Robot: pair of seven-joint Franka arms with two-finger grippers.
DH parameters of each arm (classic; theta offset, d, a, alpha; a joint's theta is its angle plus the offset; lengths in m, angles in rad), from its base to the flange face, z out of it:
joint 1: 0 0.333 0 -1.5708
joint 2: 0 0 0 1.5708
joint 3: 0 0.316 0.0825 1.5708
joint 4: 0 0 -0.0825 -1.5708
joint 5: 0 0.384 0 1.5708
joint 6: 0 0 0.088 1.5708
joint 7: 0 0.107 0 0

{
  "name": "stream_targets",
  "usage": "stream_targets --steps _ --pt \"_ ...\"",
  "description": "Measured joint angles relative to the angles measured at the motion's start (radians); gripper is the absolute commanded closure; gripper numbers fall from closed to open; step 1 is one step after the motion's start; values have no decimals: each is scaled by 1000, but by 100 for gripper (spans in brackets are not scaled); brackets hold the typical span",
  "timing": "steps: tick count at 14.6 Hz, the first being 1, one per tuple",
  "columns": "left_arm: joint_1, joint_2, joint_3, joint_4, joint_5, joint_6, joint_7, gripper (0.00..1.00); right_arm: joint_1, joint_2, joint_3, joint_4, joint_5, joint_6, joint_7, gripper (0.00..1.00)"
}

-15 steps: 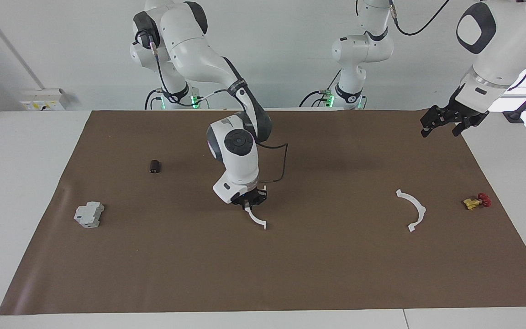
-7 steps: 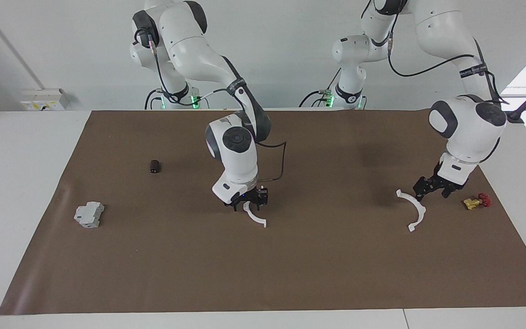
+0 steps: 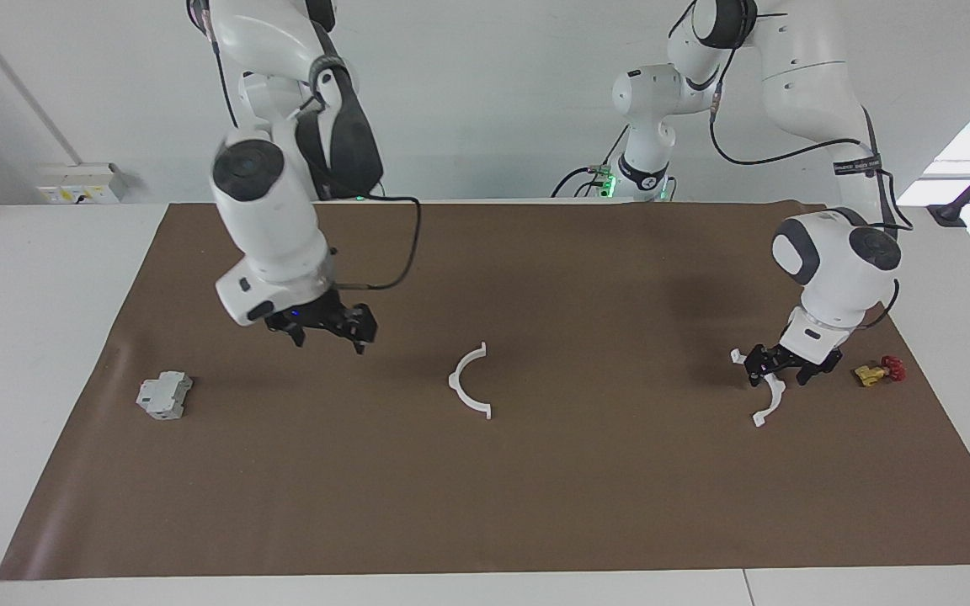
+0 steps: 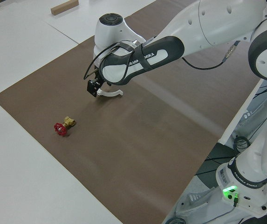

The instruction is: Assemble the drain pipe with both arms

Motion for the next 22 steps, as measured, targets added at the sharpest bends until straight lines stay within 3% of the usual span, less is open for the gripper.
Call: stream_targets --steps 4,7,13,16,19,22 --pt "0 0 1 0 0 5 5 100 -121 -197 -1 -29 0 -207 -121 0" --pt "0 0 1 0 0 7 7 100 -153 -289 -1 -96 -1 -232 -175 0" --pt "-66 -28 -4 23 0 11 -46 100 -143 -308 8 -138 -39 -200 -182 0" --pt "-183 -31 -2 46 48 -6 -231 100 -163 -308 8 -144 -48 -190 -194 0" --pt "-311 -31 -3 104 193 -113 -480 100 -184 -306 8 -149 -47 -187 -221 0" --pt "-455 -13 -2 157 220 -202 -630 100 -184 -299 10 -152 -47 -179 -222 0"
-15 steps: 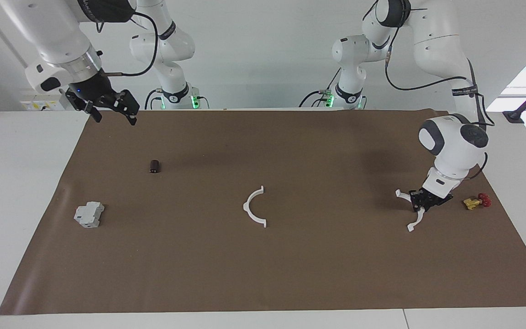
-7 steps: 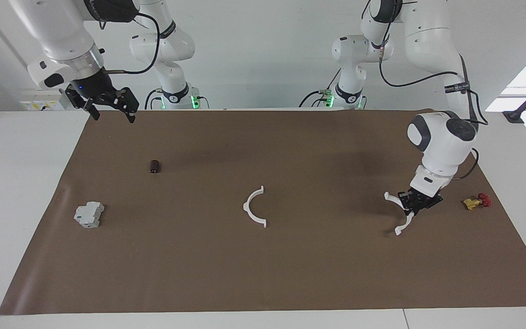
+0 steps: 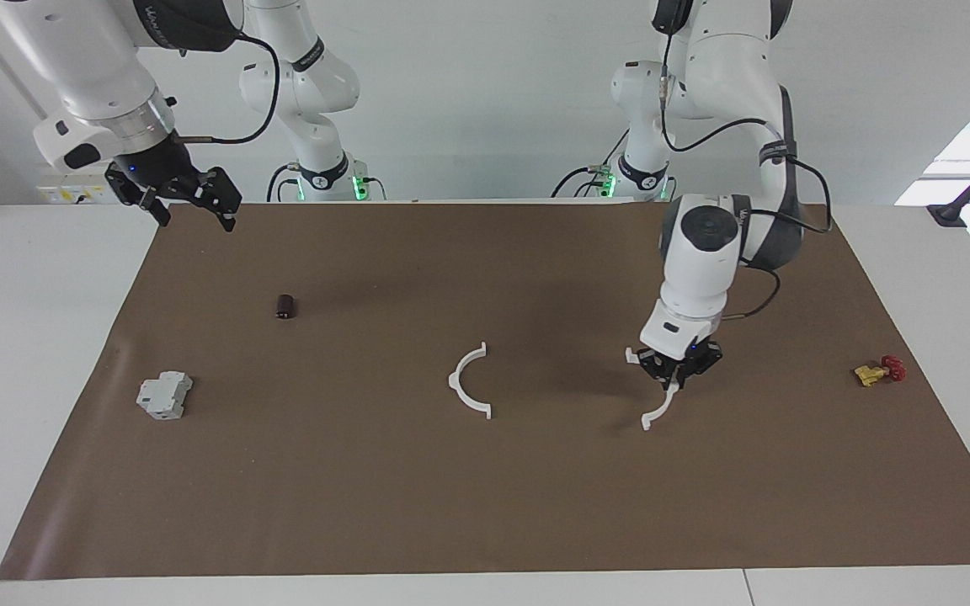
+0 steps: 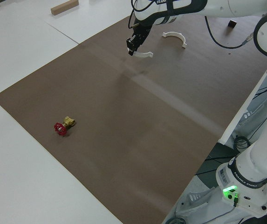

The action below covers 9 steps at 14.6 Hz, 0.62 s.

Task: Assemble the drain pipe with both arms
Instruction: 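Carry the half-ring with the left gripper onto the center half-ring's ends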

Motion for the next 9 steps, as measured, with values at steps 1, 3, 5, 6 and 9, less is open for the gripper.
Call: stream_targets --steps 1,3,5,6,9 --pt "-40 17 0 17 3 -10 -44 100 0 0 0 0 0 1 0 0" --pt "-107 58 1 52 6 -15 -95 100 -2 0 -3 1 0 1 -4 0" --pt "-163 93 2 69 6 -18 -121 100 -11 0 -6 1 3 2 -34 0" --pt "-187 106 2 73 6 -17 -134 100 -18 0 -7 1 7 5 -53 0" --pt "-225 121 2 84 6 -13 -148 100 -33 0 -8 0 11 5 -70 0"
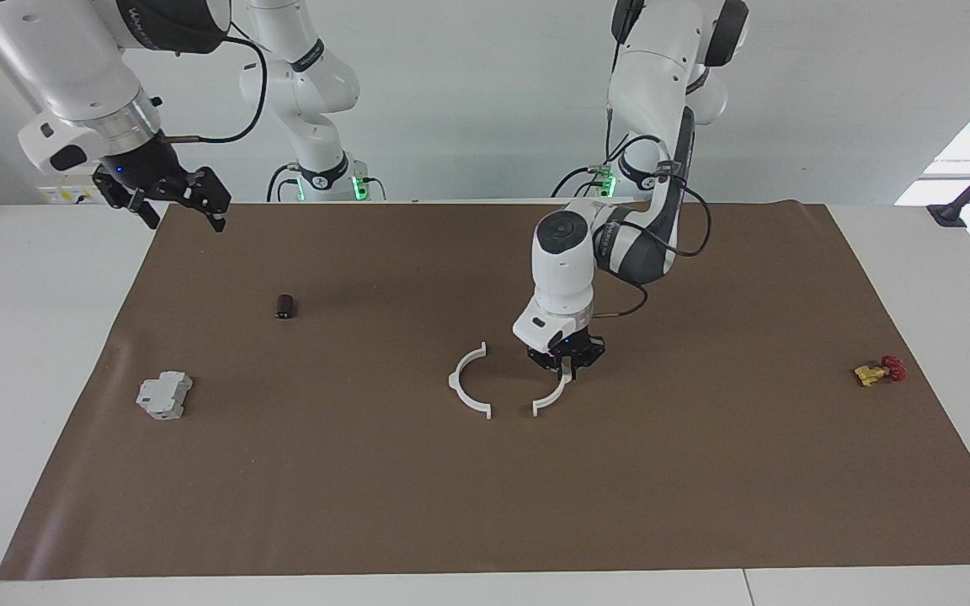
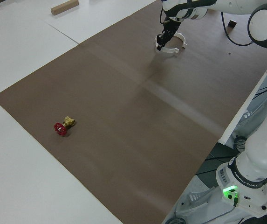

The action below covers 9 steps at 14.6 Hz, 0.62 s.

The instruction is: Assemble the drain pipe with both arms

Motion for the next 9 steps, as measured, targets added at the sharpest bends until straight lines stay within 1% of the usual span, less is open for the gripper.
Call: stream_targets --steps 9 --pt "-37 24 0 13 -10 77 -3 100 -8 0 0 -1 1 0 -2 0"
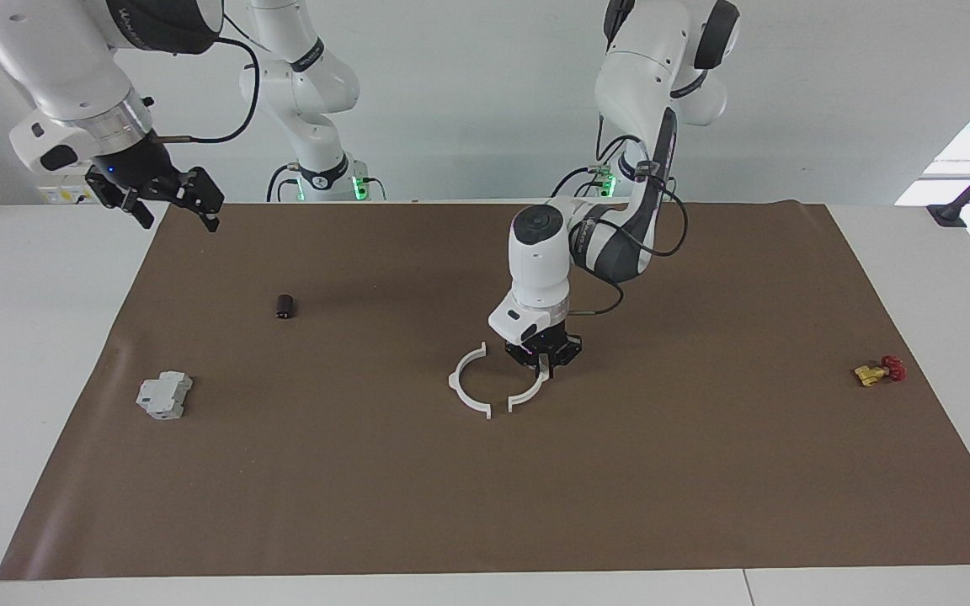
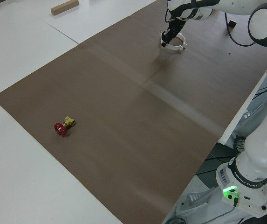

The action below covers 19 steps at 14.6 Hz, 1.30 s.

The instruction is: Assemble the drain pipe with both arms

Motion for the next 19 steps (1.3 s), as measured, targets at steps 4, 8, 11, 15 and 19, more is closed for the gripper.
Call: stream_targets --steps 4,8,11,15,19 --pt "0 1 0 0 -6 24 -2 100 0 0 0 -1 0 0 0 0" --pt "0 11 0 0 -7 43 -2 100 0 0 0 -2 0 0 0 0" --pt "-1 17 0 0 -7 49 -2 100 0 0 0 -2 0 0 -6 0" --pt "-2 22 -1 -6 -7 59 -2 100 0 0 0 -2 0 0 -24 0" --pt "-2 22 -1 -6 -7 69 -2 100 0 0 0 -3 0 0 -25 0"
